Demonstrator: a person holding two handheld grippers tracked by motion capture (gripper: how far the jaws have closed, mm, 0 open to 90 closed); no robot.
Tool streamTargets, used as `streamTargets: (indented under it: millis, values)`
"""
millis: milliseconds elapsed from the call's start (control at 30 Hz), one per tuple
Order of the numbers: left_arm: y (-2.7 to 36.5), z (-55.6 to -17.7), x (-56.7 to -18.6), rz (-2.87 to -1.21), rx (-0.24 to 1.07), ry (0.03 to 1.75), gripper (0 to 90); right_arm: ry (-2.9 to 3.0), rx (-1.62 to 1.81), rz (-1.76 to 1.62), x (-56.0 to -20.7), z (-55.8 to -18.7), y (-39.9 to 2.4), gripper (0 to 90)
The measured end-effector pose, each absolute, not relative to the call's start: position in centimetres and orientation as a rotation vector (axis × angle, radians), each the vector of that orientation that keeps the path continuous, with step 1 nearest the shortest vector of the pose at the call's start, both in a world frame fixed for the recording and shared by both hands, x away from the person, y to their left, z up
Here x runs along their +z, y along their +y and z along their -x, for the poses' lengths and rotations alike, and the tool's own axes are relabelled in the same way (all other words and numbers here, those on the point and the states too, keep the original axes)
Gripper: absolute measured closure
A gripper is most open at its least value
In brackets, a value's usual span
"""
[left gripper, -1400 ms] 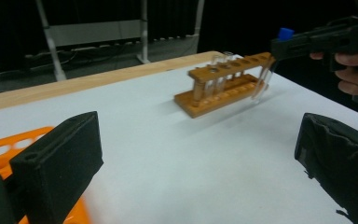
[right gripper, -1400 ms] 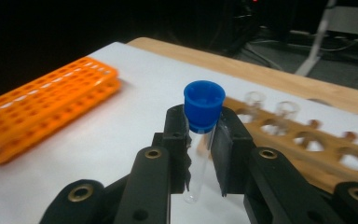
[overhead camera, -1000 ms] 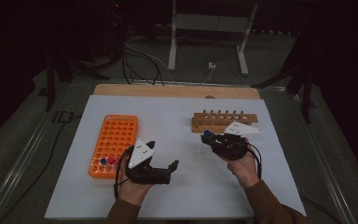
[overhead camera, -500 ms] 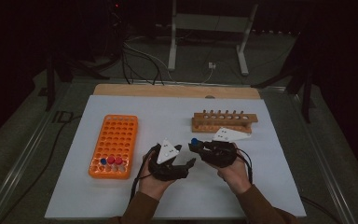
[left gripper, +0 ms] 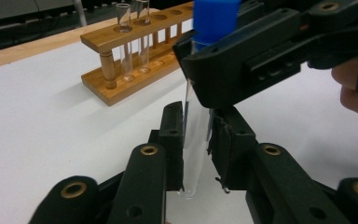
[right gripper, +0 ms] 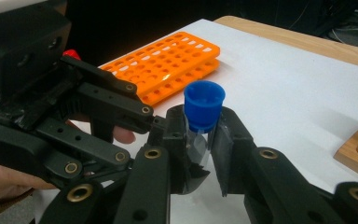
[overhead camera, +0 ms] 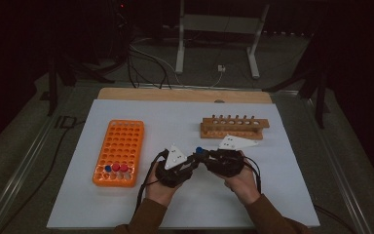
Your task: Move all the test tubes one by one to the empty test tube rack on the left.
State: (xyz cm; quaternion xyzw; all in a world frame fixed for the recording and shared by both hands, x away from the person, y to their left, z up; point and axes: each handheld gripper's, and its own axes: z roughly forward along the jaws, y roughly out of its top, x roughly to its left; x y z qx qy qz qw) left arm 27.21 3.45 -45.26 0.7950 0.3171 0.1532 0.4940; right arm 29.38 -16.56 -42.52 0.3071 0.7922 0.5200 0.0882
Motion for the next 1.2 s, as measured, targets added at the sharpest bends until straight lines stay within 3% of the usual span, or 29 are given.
streamTargets:
  millis: [67, 267, 433, 700, 1200]
  values:
    - [3.5, -27.2, -45.3, -1.930, 0.375, 0.773, 76.5, 2.359, 1.547, -0.915, -42.5, -29.4, -16.6, 73.6]
    - [4.7, -27.4, -45.1, -1.907, 0.391, 0.819, 76.6, 2.334, 1.594, -0.909, -42.1, -29.6, -17.6, 38.7]
    - [6.2, -27.3, -44.5, -1.876, 0.406, 0.840, 76.7, 2.290, 1.524, -0.951, -42.4, -29.8, -18.9, 17.4]
    - [9.1, -27.0, -43.3, -1.808, 0.435, 0.884, 76.7, 2.237, 1.463, -1.009, -43.7, -29.8, -21.6, 3.5]
    - [14.7, -25.8, -40.9, -1.693, 0.548, 0.931, 76.7, 2.124, 1.439, -1.093, -44.8, -29.6, -25.3, 0.2]
